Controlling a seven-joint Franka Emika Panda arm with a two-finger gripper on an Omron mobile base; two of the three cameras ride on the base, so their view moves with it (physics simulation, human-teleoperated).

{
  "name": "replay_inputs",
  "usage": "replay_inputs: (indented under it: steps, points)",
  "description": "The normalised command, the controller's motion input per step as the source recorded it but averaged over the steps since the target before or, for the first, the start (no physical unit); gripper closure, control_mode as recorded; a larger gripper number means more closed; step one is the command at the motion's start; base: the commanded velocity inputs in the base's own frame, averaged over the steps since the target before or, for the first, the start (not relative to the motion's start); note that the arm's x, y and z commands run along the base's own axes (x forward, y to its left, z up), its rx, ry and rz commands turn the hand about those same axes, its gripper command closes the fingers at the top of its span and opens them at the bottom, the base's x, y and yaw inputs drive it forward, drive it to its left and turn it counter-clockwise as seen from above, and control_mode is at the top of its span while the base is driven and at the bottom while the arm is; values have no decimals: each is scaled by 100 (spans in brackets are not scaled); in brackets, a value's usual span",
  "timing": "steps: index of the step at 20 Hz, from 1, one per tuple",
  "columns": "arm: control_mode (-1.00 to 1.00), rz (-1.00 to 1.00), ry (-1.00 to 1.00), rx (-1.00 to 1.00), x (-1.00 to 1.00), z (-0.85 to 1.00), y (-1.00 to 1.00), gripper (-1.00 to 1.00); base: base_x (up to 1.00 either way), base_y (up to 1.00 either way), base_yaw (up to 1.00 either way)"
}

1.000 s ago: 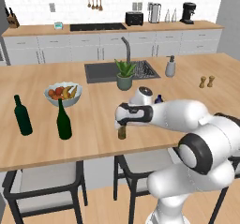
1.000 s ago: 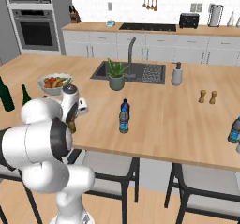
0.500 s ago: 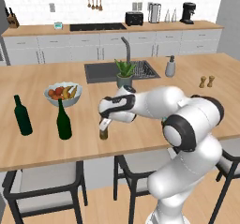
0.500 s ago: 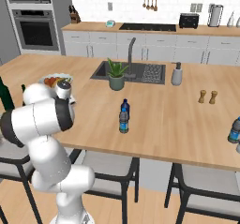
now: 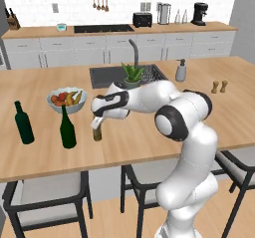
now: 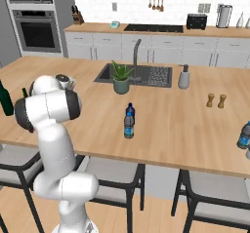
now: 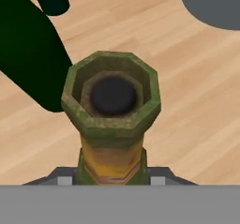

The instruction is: Move the plastic bottles in the middle to the plastics group, and the glass bottles in the middle to the glass group.

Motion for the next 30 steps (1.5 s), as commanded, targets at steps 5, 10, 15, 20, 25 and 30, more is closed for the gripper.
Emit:
replay_inputs:
  steps: [5, 10, 15, 20, 25, 30]
  points:
    - [-100, 10, -1, 0, 28, -4, 37, 100, 0, 0, 0]
    - [-100, 14, -10, 0, 0, -16, 34, 100, 0, 0, 0]
    - [-100, 14, -4, 0, -1, -10, 9, 100, 0, 0, 0]
    - [-100, 11, 0, 13, 15, 0, 0, 100, 0, 0, 0]
    - [-100, 8, 1, 5, 2, -8, 5, 100, 0, 0, 0]
    - [-100, 7, 0, 0, 2, -23, 18, 100, 0, 0, 0]
